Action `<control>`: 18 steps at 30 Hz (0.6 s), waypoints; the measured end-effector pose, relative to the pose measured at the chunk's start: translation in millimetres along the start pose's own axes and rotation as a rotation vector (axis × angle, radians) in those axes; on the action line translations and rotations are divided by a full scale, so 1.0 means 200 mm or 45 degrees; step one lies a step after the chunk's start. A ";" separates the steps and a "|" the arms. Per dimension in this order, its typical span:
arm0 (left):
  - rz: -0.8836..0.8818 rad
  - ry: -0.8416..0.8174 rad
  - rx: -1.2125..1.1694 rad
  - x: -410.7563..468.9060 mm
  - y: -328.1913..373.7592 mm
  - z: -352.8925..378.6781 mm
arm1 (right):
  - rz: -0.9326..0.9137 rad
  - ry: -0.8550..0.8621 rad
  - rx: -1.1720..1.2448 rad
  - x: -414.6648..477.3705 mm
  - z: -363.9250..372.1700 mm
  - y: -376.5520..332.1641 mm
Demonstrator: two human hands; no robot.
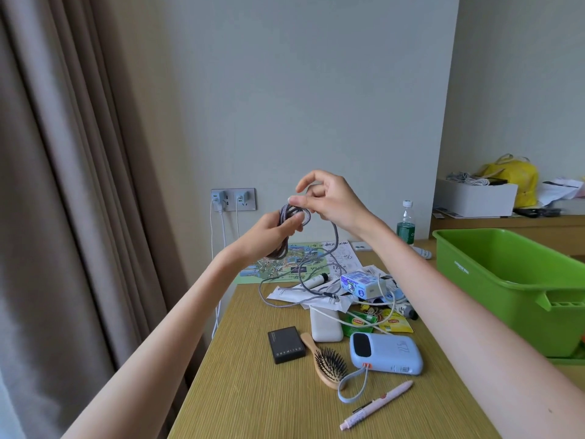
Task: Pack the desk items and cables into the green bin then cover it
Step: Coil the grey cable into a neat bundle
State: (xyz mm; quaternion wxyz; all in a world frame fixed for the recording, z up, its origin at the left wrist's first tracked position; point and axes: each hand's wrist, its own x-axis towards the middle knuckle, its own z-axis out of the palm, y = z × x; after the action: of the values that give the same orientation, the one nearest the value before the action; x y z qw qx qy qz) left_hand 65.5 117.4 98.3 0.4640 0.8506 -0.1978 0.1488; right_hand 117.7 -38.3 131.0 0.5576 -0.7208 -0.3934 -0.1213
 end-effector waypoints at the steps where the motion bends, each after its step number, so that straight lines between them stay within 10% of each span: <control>1: -0.020 0.018 -0.072 0.00 0.02 0.00 | 0.036 0.001 0.031 0.00 0.00 0.01; 18: 0.045 0.386 -0.344 0.01 0.13 0.04 | 0.329 -0.161 0.497 -0.07 0.04 0.08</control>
State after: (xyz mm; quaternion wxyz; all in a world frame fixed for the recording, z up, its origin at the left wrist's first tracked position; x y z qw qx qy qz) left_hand 55.9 97.5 115.4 0.5957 0.7447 -0.1587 0.2555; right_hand 118.1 -39.2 108.4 0.6714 -0.6500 -0.3480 0.0747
